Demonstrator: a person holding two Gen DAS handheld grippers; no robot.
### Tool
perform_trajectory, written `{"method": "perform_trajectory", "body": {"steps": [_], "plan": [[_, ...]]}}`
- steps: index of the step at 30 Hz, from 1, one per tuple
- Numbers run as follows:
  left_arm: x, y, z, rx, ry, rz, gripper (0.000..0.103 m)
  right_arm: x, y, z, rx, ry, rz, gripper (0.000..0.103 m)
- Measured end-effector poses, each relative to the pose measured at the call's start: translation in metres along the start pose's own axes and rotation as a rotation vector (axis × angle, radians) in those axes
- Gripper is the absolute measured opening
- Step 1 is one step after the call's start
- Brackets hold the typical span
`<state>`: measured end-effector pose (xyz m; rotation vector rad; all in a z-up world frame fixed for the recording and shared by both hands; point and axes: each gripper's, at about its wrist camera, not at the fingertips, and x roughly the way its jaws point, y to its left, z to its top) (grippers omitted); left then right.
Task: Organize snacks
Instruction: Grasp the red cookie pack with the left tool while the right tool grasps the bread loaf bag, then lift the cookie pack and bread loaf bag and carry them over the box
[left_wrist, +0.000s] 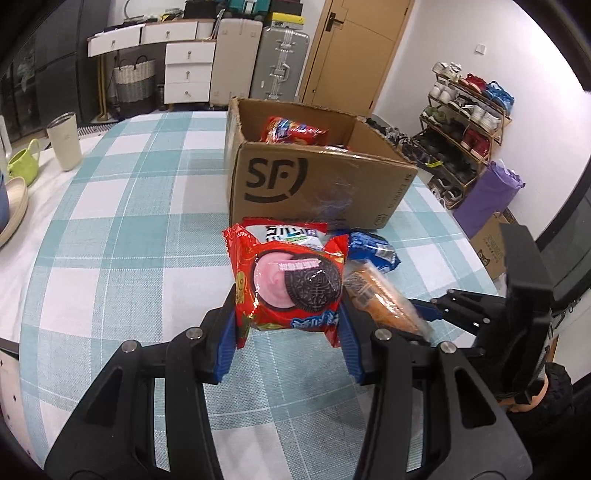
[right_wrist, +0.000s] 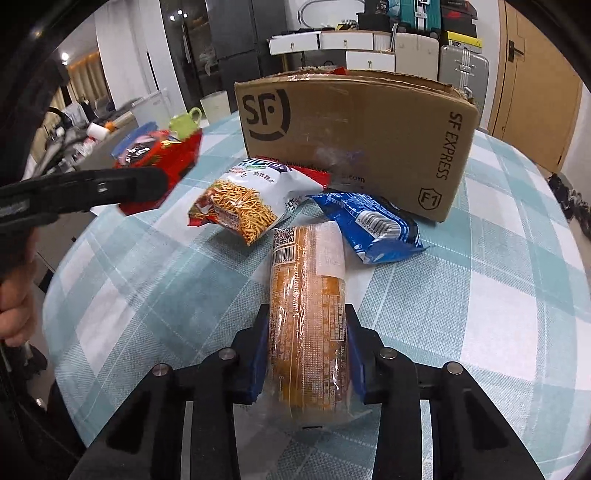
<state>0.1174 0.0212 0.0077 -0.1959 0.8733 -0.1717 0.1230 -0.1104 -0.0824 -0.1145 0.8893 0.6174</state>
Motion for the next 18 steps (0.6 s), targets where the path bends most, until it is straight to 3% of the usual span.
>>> {"method": "perform_trajectory", "body": {"steps": [9,18], "plan": [[-0.001,-0.003,0.014,-0.020,-0.041,0.020,0.044,-0.039,-0.015,0.001,0.023,-0.067,-0.006,0.036],[-0.013,-0.004,0.029,-0.017,-0.091,0.036,0.044,-0.069,-0.025,0.037,0.037,-0.185,-0.034,0.036]]}}
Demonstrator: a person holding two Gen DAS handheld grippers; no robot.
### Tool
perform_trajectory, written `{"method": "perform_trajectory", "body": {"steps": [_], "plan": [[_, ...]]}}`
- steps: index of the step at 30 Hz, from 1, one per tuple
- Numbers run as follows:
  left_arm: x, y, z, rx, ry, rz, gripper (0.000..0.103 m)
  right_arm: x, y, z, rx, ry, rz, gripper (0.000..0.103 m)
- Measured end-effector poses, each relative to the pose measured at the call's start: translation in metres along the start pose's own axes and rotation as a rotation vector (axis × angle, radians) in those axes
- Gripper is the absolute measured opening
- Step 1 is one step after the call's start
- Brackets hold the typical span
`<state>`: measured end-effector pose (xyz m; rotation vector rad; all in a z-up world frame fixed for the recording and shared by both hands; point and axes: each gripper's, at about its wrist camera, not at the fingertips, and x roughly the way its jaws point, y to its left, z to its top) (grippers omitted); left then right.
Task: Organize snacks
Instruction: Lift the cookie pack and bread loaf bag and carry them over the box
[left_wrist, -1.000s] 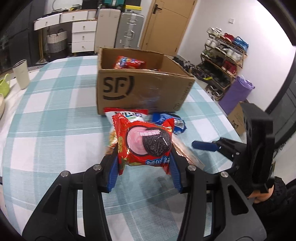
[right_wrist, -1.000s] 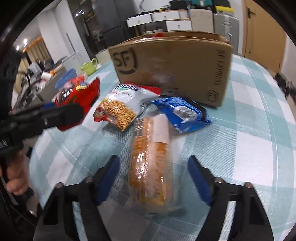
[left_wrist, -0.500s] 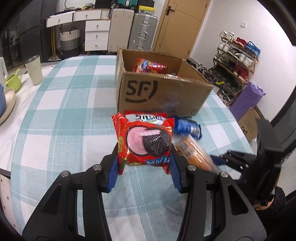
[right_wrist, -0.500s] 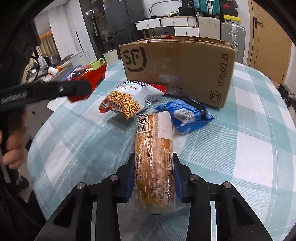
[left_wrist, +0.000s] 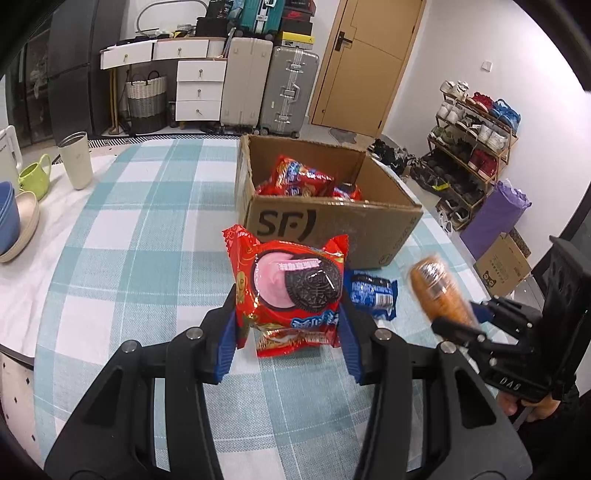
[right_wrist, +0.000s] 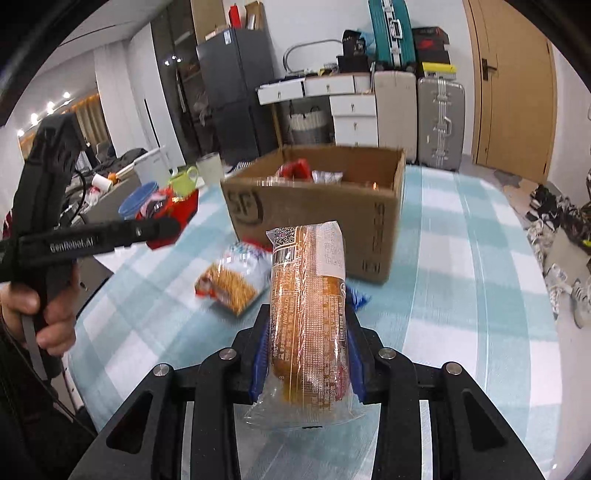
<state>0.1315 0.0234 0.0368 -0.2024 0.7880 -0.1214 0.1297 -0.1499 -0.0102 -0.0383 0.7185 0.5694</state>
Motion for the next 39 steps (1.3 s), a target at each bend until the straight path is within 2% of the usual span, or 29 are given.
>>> {"method": "perform_trajectory", "body": {"steps": [14,22,26,33,39], "plan": [[-0.008,0.007,0.033,0.002,-0.050,0.007,0.044,0.007,-0.002,0.053,0.015,-0.081,0.003,0.036],[-0.003,0.001,0.052,0.020,-0.076,-0.021,0.044,0.003,-0.009,0.083,0.042,-0.130,-0.001,0.036],[0.001,-0.001,0.066,0.024,-0.086,-0.023,0.044,0.012,-0.019,0.097,0.044,-0.121,-0.011,0.036],[0.020,-0.007,0.093,0.039,-0.091,-0.016,0.044,0.035,-0.034,0.119,0.051,-0.111,-0.001,0.036],[0.055,-0.003,0.114,0.045,-0.072,0.013,0.044,0.064,-0.036,0.134,0.018,-0.101,-0.012,0.036]]}}
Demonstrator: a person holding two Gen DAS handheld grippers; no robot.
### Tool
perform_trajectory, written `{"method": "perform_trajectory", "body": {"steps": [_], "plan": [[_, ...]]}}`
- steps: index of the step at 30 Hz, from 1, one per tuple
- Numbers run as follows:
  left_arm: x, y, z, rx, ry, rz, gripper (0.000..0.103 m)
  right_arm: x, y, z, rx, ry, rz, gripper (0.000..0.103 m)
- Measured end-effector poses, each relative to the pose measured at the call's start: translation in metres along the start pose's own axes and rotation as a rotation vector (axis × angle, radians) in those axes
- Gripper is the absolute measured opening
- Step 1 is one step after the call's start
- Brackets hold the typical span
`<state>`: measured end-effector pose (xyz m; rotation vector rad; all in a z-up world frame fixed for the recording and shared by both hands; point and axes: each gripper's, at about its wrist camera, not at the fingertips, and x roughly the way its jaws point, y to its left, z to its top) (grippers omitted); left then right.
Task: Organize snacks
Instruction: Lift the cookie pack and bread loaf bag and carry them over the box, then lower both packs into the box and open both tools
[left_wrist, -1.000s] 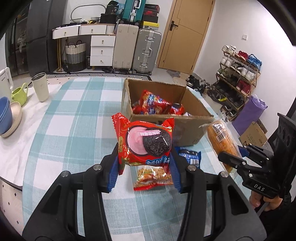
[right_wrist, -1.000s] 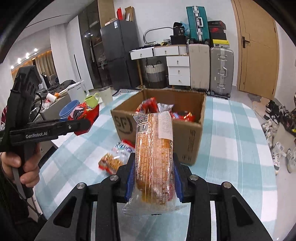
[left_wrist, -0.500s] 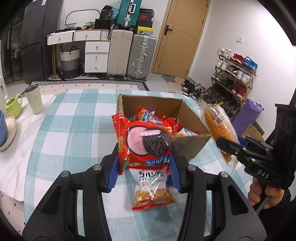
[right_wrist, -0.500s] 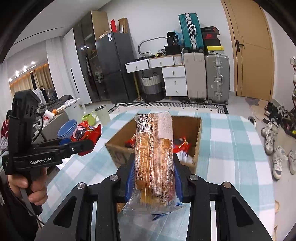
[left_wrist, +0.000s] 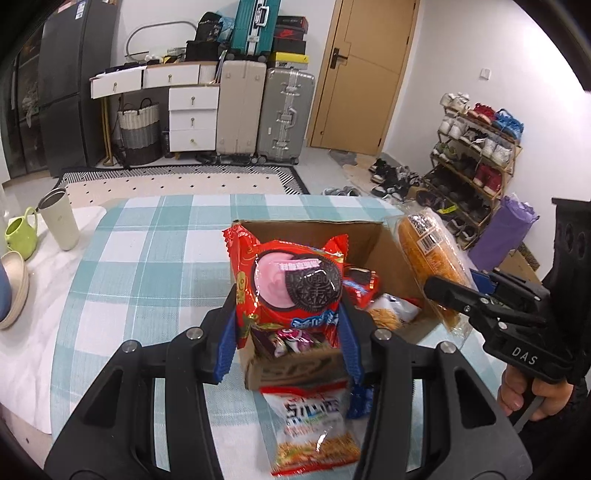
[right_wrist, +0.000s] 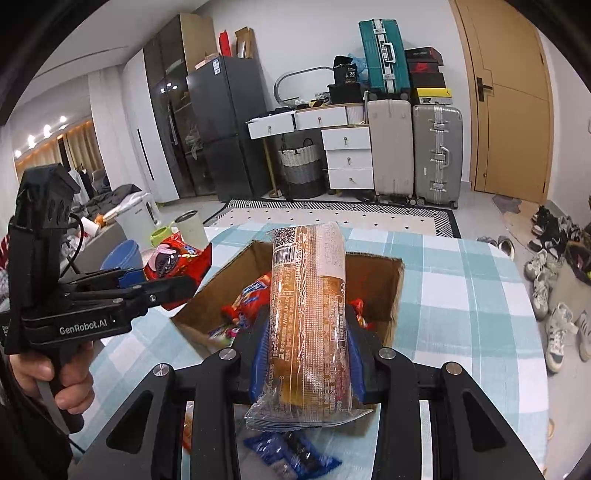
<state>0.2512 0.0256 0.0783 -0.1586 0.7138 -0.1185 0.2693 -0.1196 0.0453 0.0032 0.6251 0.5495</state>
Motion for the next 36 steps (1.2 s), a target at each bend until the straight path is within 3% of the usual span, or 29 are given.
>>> {"method": "perform_trajectory", "body": {"steps": [5,19,36], "plan": [[0.032,0.008,0.007,0.001,0.027,0.017,0.044,0.026,-0.005,0.006,0.003,0.023,-0.003,0.036],[0.101,0.002,0.006,0.051,0.100,-0.024,0.044,0.070,-0.013,0.004,-0.026,0.085,-0.018,0.036],[0.123,-0.015,-0.002,0.136,0.123,-0.021,0.044,0.076,-0.019,0.000,-0.083,0.102,-0.053,0.038]]}}
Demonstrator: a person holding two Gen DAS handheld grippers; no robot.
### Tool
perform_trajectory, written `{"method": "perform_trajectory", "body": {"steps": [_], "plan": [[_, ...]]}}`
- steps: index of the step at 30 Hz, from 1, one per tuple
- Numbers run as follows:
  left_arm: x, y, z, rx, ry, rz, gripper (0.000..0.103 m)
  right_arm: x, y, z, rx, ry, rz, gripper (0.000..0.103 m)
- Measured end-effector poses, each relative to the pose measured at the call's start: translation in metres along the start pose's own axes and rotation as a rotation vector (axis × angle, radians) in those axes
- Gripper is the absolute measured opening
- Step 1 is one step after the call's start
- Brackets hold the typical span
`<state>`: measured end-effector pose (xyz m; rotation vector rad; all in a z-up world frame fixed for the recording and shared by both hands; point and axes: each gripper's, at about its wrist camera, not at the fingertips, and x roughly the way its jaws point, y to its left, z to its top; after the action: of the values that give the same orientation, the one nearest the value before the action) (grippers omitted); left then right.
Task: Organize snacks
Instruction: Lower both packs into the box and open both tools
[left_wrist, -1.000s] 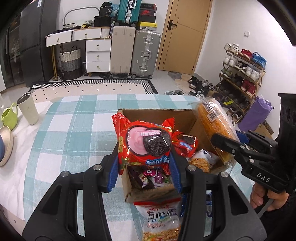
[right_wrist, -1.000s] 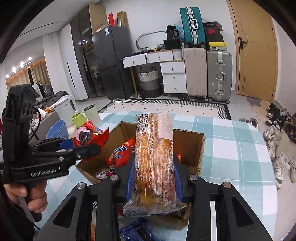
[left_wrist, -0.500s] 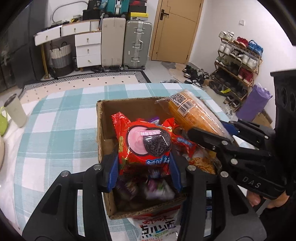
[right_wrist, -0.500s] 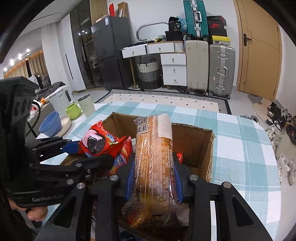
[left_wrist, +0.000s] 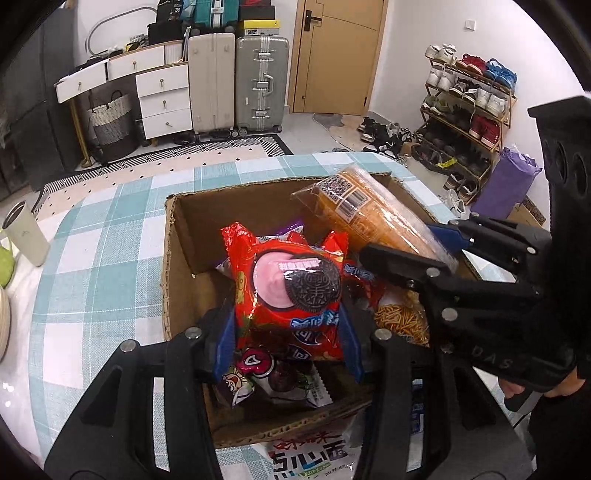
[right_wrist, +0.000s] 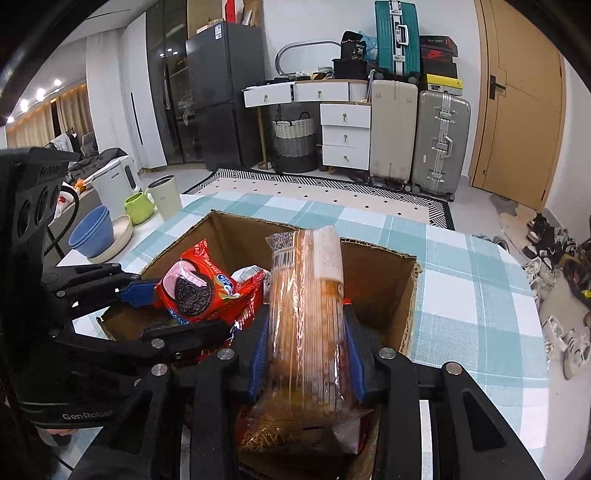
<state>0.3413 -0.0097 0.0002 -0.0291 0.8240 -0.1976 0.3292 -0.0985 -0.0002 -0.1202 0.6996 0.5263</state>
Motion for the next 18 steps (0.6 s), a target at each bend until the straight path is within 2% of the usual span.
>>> {"method": "perform_trajectory", "body": {"steps": [2,12,15,18], "plan": [[0.000,0.000,-0.001,0.003,0.000,0.004,0.045,-0.005,-0.003,0.000,0.000,-0.020,-0.015,0.043],[-0.008,0.004,-0.003,-0.016,0.013,-0.015,0.047,-0.013,-0.001,-0.006,-0.027,-0.014,0.005,0.043],[-0.012,0.006,-0.004,-0.022,0.007,-0.023,0.053,-0.013,0.003,-0.009,-0.040,-0.005,0.023,0.043],[-0.022,0.006,-0.004,-0.029,-0.001,-0.011,0.063,-0.015,0.005,-0.010,-0.043,-0.004,0.029,0.043]]}}
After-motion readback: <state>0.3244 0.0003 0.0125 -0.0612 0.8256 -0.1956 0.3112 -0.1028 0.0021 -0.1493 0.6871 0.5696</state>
